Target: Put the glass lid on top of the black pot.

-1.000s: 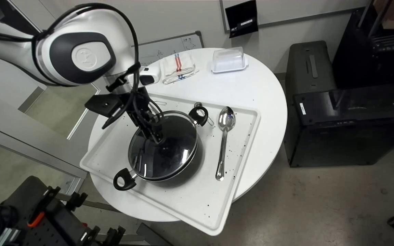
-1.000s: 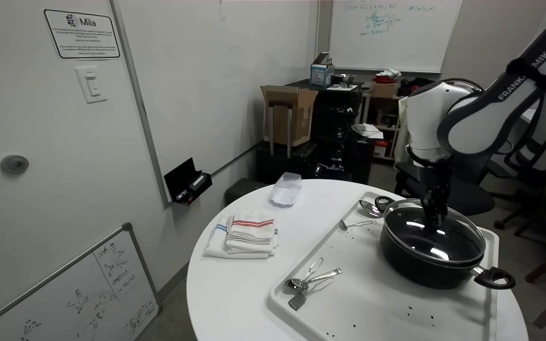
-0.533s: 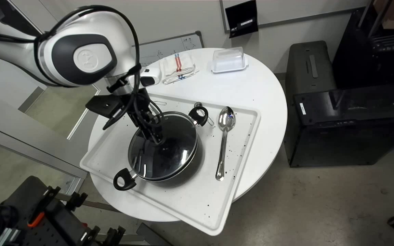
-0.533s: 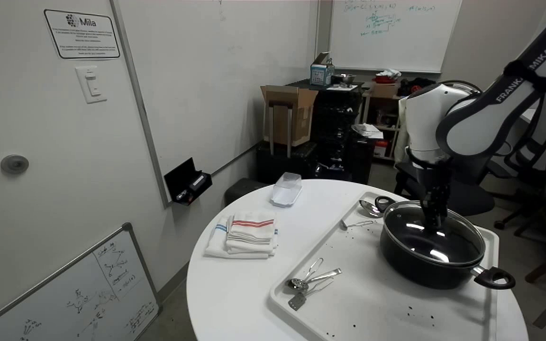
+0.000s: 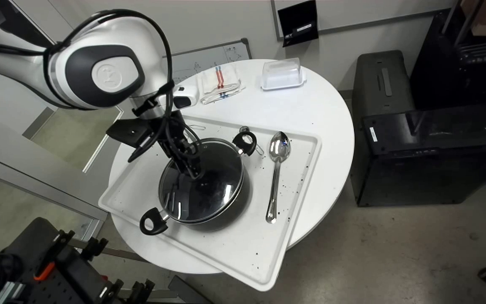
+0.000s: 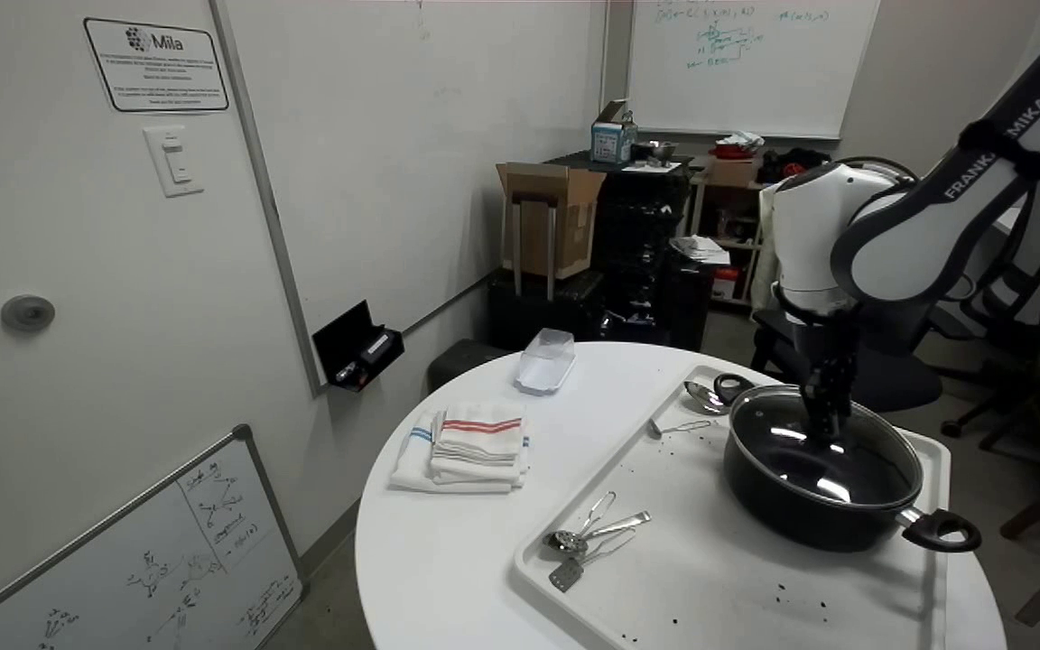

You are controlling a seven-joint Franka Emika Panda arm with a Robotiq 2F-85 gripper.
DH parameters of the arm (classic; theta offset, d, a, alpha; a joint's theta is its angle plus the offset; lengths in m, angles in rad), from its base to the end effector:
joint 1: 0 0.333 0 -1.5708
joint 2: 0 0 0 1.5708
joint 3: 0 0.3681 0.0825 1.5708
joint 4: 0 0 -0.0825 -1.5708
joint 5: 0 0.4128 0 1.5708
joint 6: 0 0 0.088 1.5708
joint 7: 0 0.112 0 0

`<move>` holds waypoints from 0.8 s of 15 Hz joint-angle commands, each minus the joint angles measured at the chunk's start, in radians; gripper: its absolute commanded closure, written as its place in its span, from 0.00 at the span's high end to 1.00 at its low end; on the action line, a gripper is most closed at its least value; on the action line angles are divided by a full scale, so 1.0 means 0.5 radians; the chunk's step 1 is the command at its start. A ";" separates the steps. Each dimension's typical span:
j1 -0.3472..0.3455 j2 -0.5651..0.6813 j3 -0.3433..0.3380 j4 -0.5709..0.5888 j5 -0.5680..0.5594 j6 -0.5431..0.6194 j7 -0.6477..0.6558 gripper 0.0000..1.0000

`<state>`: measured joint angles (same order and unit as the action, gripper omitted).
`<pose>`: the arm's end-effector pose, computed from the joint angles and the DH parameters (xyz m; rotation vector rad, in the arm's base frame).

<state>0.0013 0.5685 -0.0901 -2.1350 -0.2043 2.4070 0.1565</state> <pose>0.5670 -0.0544 0.1286 2.9357 -0.0969 -0.4310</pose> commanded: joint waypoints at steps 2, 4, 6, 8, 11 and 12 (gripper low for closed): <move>-0.012 0.005 0.010 -0.010 0.055 0.047 -0.051 0.24; -0.020 -0.004 0.021 -0.023 0.070 0.034 -0.067 0.24; -0.022 -0.021 0.026 -0.043 0.075 0.026 -0.079 0.24; -0.030 -0.042 0.038 -0.059 0.093 0.003 -0.103 0.24; -0.043 -0.067 0.058 -0.084 0.136 -0.023 -0.158 0.24; -0.046 -0.071 0.064 -0.091 0.149 -0.029 -0.174 0.24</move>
<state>-0.0018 0.5723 -0.0832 -2.1462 -0.1749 2.4137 0.1203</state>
